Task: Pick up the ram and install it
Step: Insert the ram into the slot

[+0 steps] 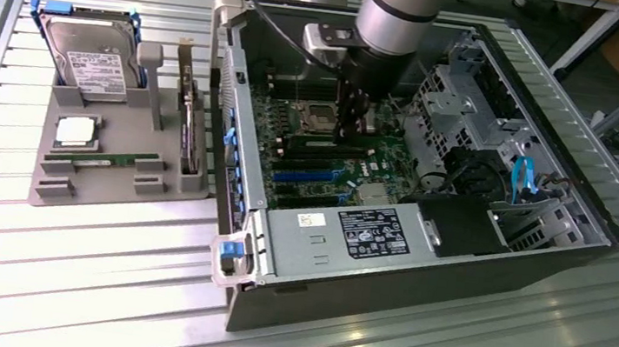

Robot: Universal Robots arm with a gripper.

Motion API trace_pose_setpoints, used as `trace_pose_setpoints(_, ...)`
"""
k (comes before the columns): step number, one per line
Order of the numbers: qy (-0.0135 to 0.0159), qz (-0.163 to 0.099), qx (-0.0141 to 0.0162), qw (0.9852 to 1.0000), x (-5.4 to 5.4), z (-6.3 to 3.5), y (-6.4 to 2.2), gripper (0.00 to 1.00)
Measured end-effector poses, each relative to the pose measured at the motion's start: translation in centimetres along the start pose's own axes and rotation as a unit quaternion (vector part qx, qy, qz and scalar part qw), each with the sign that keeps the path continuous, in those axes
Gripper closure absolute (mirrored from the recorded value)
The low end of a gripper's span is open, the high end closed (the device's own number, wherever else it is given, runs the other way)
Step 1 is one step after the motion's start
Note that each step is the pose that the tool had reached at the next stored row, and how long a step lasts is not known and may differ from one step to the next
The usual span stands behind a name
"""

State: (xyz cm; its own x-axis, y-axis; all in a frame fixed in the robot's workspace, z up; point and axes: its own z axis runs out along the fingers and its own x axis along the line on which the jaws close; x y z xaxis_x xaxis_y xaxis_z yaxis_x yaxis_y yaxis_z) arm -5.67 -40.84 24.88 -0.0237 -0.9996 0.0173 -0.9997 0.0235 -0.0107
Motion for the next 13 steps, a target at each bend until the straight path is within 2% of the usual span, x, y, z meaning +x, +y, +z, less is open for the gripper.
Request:
trace_pose_setpoints(6, -0.0008, 0.001, 0.0000, 1.0000, -0.5, 0.67, 0.05, 0.87)
trace_pose_setpoints(13, -0.0008, 0.001, -0.0001, 1.0000, -0.5, 1.19, 0.07, 0.87)
